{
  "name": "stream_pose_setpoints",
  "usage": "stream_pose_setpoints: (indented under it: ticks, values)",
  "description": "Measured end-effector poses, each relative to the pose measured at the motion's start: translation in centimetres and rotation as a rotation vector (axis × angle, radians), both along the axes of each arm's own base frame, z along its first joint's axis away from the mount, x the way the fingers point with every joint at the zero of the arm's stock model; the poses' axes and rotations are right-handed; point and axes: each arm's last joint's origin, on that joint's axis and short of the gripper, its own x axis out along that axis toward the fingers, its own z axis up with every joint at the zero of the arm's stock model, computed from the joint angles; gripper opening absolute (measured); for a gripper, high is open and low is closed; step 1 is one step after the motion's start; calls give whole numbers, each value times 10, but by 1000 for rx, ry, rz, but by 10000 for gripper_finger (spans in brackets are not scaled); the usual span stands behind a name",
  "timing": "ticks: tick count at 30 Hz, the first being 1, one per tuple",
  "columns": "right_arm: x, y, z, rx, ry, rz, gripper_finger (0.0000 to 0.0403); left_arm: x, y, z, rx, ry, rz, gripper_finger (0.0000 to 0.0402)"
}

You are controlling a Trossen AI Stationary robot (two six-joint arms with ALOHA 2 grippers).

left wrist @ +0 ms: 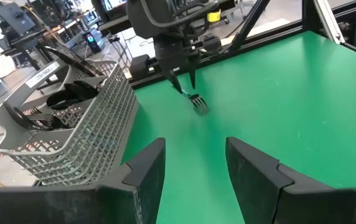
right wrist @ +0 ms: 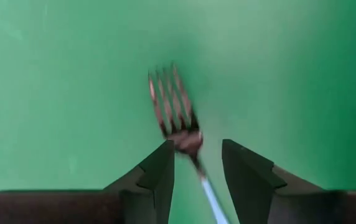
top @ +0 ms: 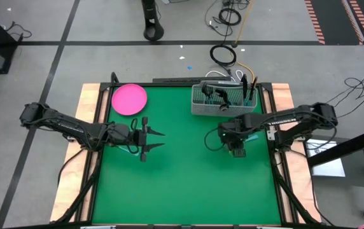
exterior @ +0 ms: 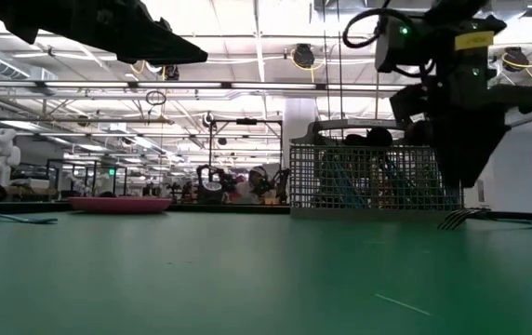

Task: Sort silverware
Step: Put the right black fork into the cutlery rack with the other black forks

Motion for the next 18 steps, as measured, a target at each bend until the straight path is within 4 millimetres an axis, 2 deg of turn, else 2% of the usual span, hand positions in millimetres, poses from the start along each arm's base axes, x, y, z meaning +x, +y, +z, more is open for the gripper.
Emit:
stream_pose_setpoints:
  ticks: [3,7,12,18]
  values:
    - [-3,0,2,-1,97,24,125,0,0,0,-1,0,0,171]
    - [-11,0,-12,5,253,87,125,0,0,0,-1,1,0,171]
    - [-7,0,-30,10,288,135,125,0,0,0,-2,1,0,171]
    - [-4,-2,-39,-32,320,162,125,0,0,-1,-4,4,1,171]
